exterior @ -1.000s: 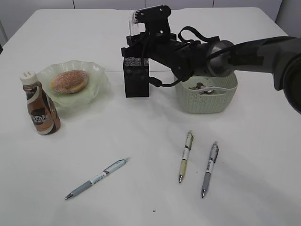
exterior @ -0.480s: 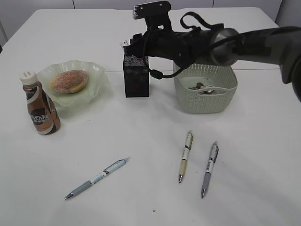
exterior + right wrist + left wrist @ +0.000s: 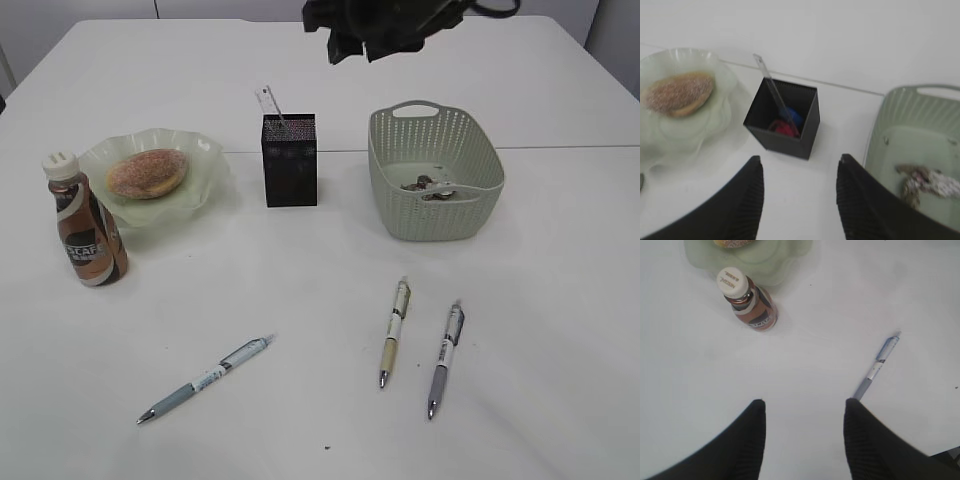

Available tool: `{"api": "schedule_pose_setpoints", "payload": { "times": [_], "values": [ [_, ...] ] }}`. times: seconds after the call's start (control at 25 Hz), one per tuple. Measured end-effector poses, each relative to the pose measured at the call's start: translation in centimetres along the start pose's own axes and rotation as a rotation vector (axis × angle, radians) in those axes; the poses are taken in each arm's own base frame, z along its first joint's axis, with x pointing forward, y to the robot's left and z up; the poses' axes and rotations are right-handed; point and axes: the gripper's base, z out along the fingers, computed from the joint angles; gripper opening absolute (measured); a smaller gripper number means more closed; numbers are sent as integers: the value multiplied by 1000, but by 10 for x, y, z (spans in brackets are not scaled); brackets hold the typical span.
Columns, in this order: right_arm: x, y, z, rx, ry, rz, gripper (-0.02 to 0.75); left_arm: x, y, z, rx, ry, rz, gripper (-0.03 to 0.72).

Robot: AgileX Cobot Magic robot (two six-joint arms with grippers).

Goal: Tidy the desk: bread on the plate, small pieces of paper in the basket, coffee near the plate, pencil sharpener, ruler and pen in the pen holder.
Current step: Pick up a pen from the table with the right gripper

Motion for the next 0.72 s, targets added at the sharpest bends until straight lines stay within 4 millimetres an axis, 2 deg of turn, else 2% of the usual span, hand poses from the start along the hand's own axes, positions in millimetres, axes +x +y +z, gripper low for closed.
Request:
{"api": "schedule_pose_setpoints", "payload": {
  "times": [0.12,0.28,0.4,0.72],
  "values": [
    [-1,1,-43,-10,109,30,352,0,0,0,4,1,-1,370],
    [3,2,-85,-7,243,85,352,0,-2,0,22,4,-7,370],
    [11,1,-92,17,343,144,352,0,-3,0,33,5,-11,370],
    [28,3,-83,10,438,234,352,1,-3,0,38,6,-13,370]
  ]
}}
